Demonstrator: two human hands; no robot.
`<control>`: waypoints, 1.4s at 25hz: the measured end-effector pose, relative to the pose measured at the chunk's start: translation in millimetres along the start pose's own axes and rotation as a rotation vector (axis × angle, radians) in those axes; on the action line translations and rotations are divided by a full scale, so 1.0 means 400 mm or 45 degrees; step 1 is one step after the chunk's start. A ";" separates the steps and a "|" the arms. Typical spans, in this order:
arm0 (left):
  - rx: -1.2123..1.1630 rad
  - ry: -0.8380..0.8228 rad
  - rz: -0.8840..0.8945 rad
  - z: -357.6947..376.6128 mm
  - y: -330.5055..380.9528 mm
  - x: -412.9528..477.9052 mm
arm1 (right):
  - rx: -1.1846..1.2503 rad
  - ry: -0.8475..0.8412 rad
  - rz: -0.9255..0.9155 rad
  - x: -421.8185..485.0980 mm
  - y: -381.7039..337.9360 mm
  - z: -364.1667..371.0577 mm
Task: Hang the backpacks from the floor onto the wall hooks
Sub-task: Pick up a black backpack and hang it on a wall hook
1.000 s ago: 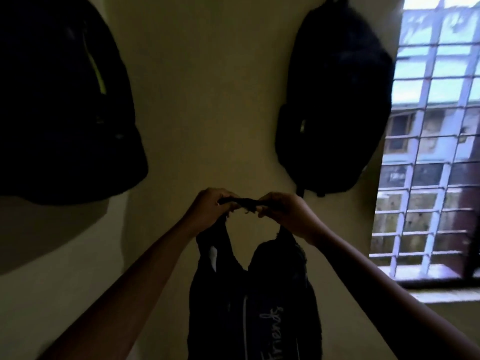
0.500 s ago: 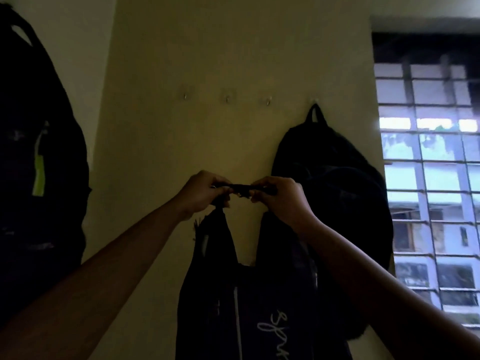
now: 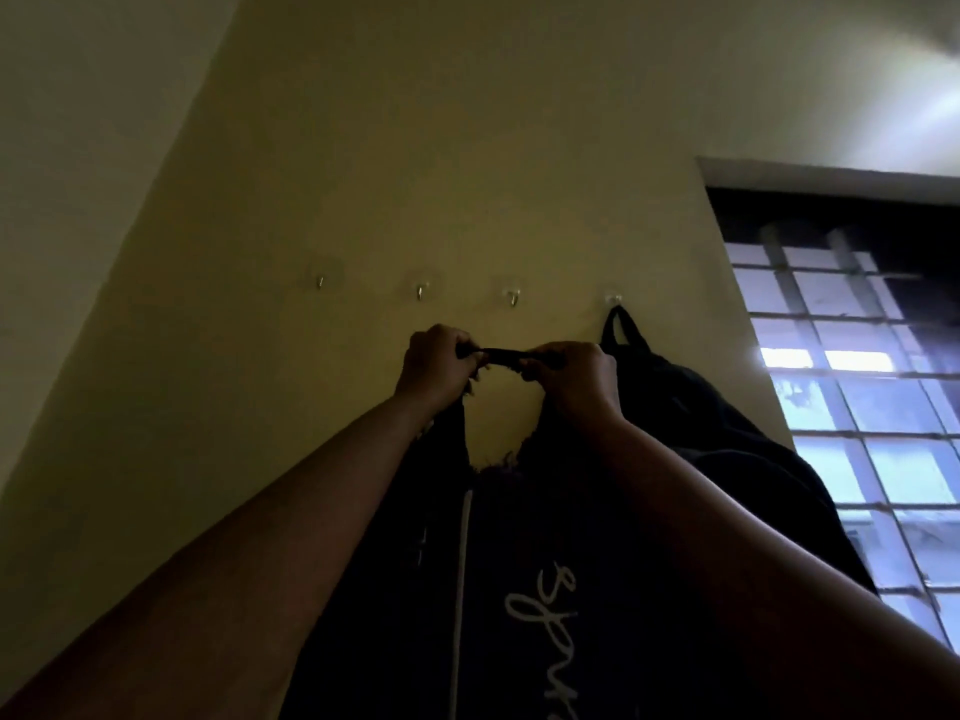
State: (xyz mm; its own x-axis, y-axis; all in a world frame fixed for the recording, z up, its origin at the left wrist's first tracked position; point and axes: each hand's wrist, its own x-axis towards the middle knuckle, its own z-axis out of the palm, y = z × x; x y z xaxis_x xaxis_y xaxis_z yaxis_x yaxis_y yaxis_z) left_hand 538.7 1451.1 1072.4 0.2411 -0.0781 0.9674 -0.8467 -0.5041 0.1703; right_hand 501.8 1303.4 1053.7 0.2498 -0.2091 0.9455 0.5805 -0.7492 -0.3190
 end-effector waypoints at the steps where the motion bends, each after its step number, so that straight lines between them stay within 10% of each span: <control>1: 0.007 0.052 0.007 0.020 -0.009 0.033 | -0.020 0.040 -0.001 0.037 0.010 0.016; 15: 0.127 0.392 0.283 0.147 -0.049 0.321 | -0.028 0.464 -0.162 0.357 0.078 0.124; 35: 0.049 0.058 -0.076 0.123 -0.026 0.220 | -0.055 -0.113 0.027 0.254 0.051 0.052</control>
State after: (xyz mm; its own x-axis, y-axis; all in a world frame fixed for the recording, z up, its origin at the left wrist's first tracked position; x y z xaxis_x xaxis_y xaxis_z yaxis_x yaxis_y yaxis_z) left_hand 592.0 1407.0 1146.5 0.2677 -0.0082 0.9635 -0.8125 -0.5395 0.2211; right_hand 555.2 1280.1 1141.7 0.3305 -0.1702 0.9283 0.5406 -0.7721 -0.3341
